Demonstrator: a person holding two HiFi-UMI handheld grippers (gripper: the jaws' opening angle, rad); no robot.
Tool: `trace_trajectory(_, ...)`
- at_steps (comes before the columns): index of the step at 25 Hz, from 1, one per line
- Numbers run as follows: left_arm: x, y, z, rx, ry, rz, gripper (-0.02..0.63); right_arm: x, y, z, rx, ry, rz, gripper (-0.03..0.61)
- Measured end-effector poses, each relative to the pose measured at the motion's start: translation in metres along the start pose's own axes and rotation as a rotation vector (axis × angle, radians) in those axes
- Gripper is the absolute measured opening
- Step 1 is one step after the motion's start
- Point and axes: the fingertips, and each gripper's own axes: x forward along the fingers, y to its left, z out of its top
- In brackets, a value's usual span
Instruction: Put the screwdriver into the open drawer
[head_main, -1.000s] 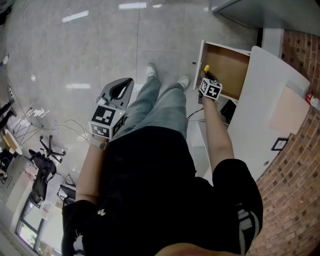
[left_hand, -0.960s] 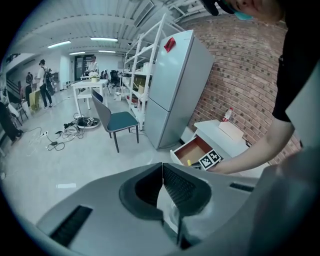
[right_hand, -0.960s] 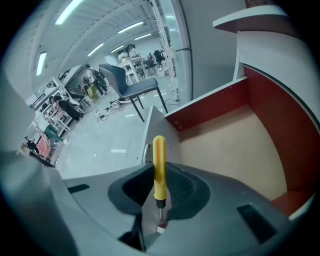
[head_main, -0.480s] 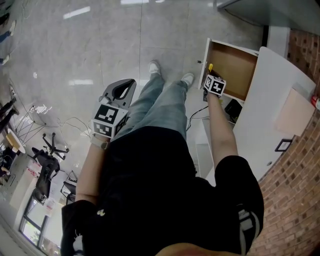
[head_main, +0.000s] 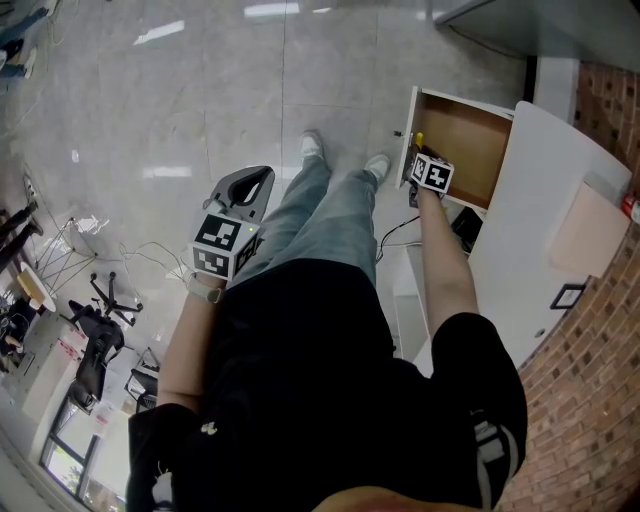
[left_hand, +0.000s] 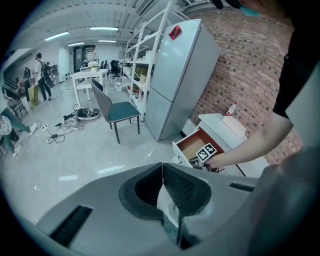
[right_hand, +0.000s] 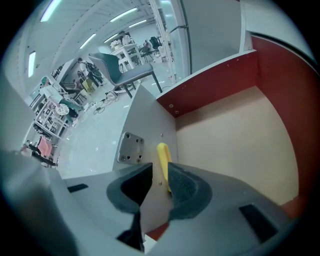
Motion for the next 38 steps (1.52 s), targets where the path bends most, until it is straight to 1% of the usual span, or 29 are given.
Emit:
trace_trajectory(3,0.002,-0.003,0.009,-0.002,-0.014,0.002,0.005,-0.007,0.0,0.013,-0.003,-0.031,0.0,0.101)
trace_trajectory(7,0.0,-0.007,0.021,-0.006,-0.035,0.007,0.005,-0.026,0.007,0.038,-0.038,-0.088,-0.004,0.091)
trace_trajectory(10,-0.003,-0.011,0.035,-0.006,-0.073,-0.007,0.005,-0.043,0.018,0.056,-0.087,-0.113,-0.005,0.058)
trace_trajectory(14,-0.003,-0.016,0.057,0.008,-0.121,-0.015,0.005,-0.072,0.034,0.096,-0.137,-0.179,0.012,0.02)
trace_trajectory(22,-0.015,-0.023,0.101,-0.001,-0.228,0.006,0.005,-0.145,0.079,0.16,-0.201,-0.31,0.123,0.011)
trace_trajectory(26,-0.025,-0.018,0.124,-0.013,-0.301,0.042,0.005,-0.194,0.105,0.194,-0.227,-0.396,0.2,0.011)
trace_trajectory(29,-0.035,-0.016,0.14,-0.033,-0.348,0.053,0.005,-0.235,0.127,0.216,-0.263,-0.457,0.248,0.011)
trace_trajectory(33,-0.046,-0.018,0.155,-0.042,-0.387,0.044,0.005,-0.282,0.149,0.238,-0.322,-0.513,0.296,0.011)
trace_trajectory(38,-0.061,-0.02,0.177,-0.031,-0.445,0.045,0.005,-0.332,0.172,0.259,-0.361,-0.565,0.364,0.011)
